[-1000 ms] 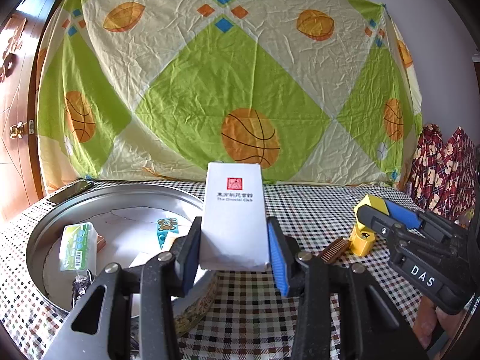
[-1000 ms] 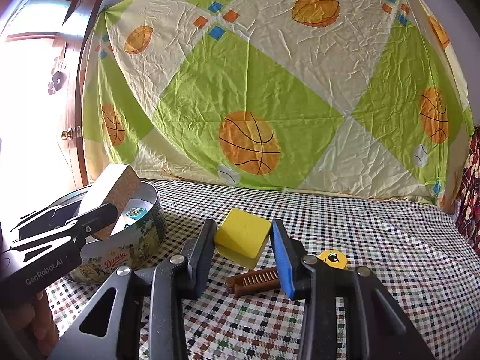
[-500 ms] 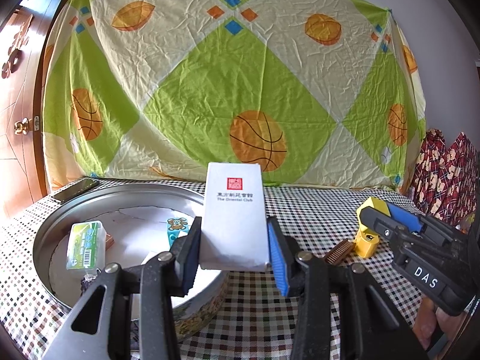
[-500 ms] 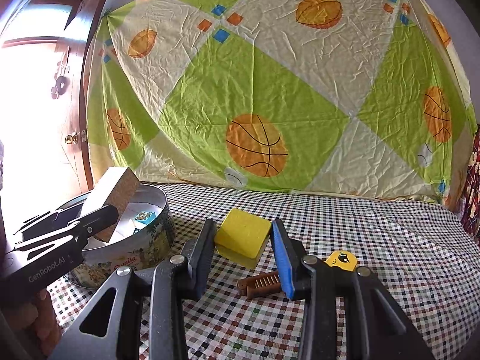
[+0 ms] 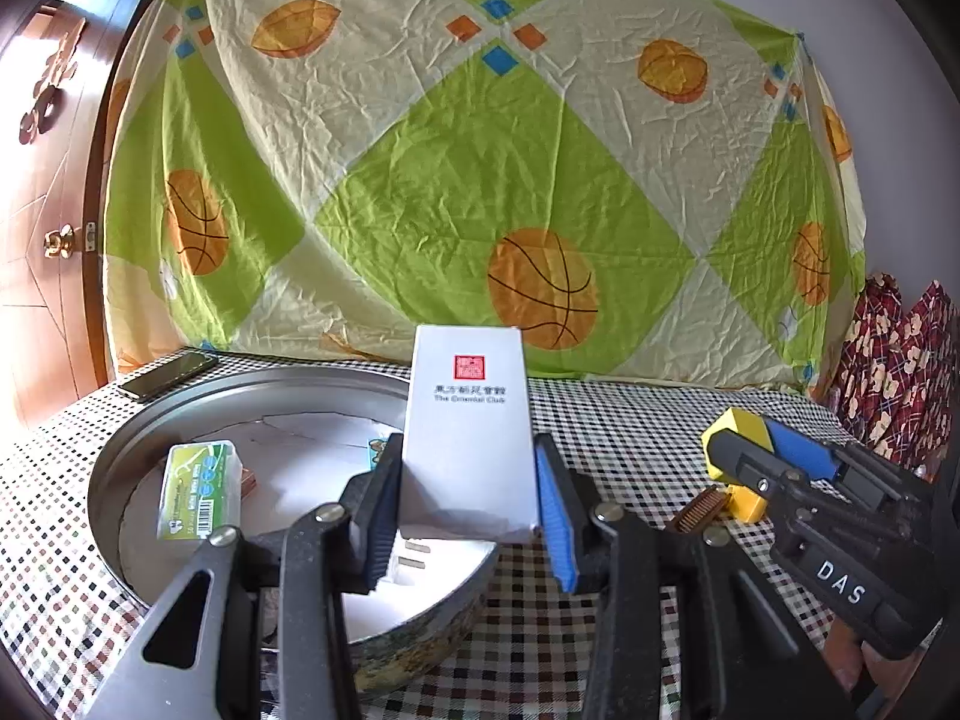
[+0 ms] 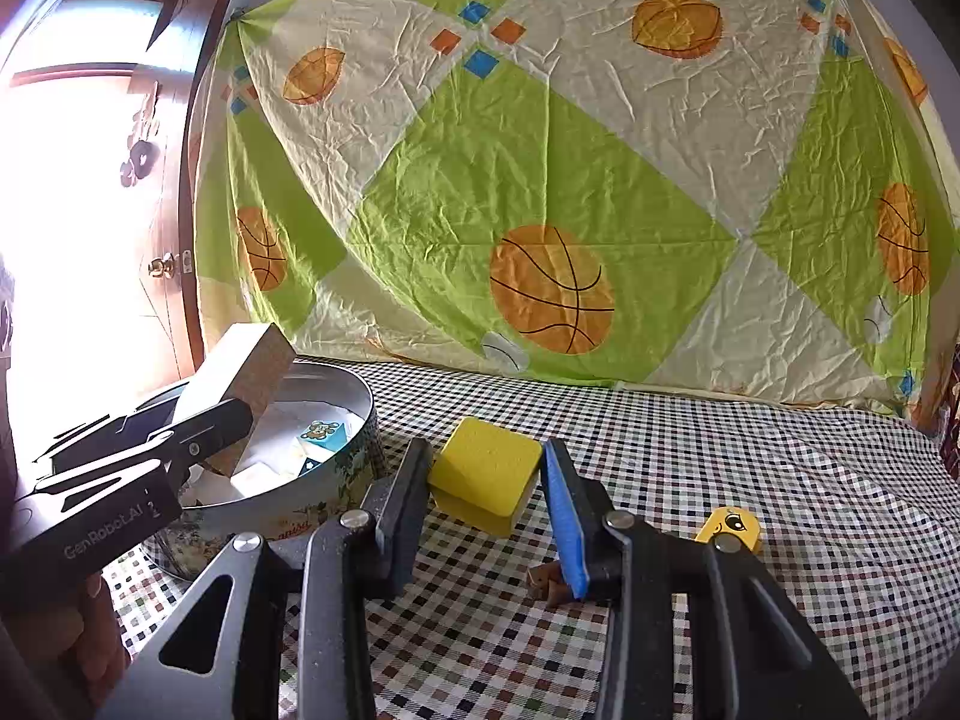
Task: Organize rigid objects
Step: 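Carry the white box with the left tool while the right tool carries the yellow block toward the tin, then lower the white box into the tin with the left tool while the right tool releases the yellow block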
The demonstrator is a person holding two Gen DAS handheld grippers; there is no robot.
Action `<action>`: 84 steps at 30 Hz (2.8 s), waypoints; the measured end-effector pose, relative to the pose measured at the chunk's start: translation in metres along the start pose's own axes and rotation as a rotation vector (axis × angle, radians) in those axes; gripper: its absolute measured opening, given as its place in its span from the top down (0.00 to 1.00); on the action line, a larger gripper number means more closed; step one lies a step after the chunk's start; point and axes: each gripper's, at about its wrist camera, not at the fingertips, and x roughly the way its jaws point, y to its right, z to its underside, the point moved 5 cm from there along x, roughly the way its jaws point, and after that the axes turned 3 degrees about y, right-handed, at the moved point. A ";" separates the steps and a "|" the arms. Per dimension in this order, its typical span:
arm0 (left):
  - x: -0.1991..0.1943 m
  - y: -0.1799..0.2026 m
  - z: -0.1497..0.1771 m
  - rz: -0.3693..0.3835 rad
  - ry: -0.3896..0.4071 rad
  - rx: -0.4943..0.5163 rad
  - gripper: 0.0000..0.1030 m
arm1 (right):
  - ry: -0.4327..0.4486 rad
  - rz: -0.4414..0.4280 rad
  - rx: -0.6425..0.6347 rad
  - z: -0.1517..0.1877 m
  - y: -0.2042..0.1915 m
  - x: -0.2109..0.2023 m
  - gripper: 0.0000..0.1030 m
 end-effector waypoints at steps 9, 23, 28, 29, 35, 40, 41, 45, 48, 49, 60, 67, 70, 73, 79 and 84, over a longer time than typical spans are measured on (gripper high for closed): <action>-0.001 -0.010 0.000 -0.003 0.003 -0.014 0.61 | -0.008 -0.021 -0.013 0.000 -0.015 0.006 0.61; -0.001 -0.028 -0.002 -0.031 -0.002 -0.040 0.61 | -0.027 -0.051 -0.024 0.000 -0.035 0.016 0.61; -0.002 -0.034 -0.002 -0.037 0.001 -0.046 0.61 | -0.030 -0.063 -0.043 -0.001 -0.046 0.018 0.61; -0.003 -0.036 -0.002 -0.038 0.001 -0.048 0.61 | -0.030 -0.066 -0.045 -0.001 -0.048 0.018 0.61; -0.003 -0.046 -0.003 -0.049 -0.004 -0.059 0.61 | -0.036 -0.077 -0.054 -0.001 -0.058 0.021 0.61; -0.002 -0.054 -0.003 -0.055 -0.008 -0.068 0.61 | -0.040 -0.086 -0.064 -0.001 -0.066 0.024 0.61; -0.002 -0.055 -0.002 -0.056 -0.009 -0.069 0.61 | -0.040 -0.088 -0.066 -0.002 -0.067 0.025 0.61; -0.003 -0.060 -0.003 -0.058 -0.010 -0.073 0.61 | -0.044 -0.094 -0.075 -0.002 -0.073 0.026 0.61; -0.003 -0.063 -0.003 -0.061 -0.012 -0.078 0.61 | -0.048 -0.099 -0.080 -0.002 -0.077 0.028 0.61; -0.003 -0.064 -0.003 -0.060 -0.013 -0.080 0.61 | -0.048 -0.100 -0.083 -0.003 -0.078 0.029 0.61; 0.002 -0.087 -0.001 -0.099 -0.041 -0.096 0.61 | -0.055 -0.115 -0.108 -0.003 -0.094 0.035 0.61; 0.007 -0.103 0.000 -0.123 -0.073 -0.100 0.61 | -0.063 -0.133 -0.137 -0.007 -0.108 0.045 0.61; 0.011 -0.109 0.001 -0.128 -0.098 -0.099 0.61 | -0.073 -0.147 -0.136 -0.010 -0.113 0.052 0.61; 0.018 -0.114 0.001 -0.119 -0.130 -0.103 0.61 | -0.097 -0.163 -0.141 -0.012 -0.118 0.063 0.61; 0.031 -0.124 -0.003 -0.121 -0.182 -0.089 0.61 | -0.161 -0.170 -0.156 -0.014 -0.125 0.091 0.61; 0.041 -0.125 -0.006 -0.128 -0.210 -0.056 0.61 | -0.231 -0.188 -0.140 -0.013 -0.128 0.115 0.61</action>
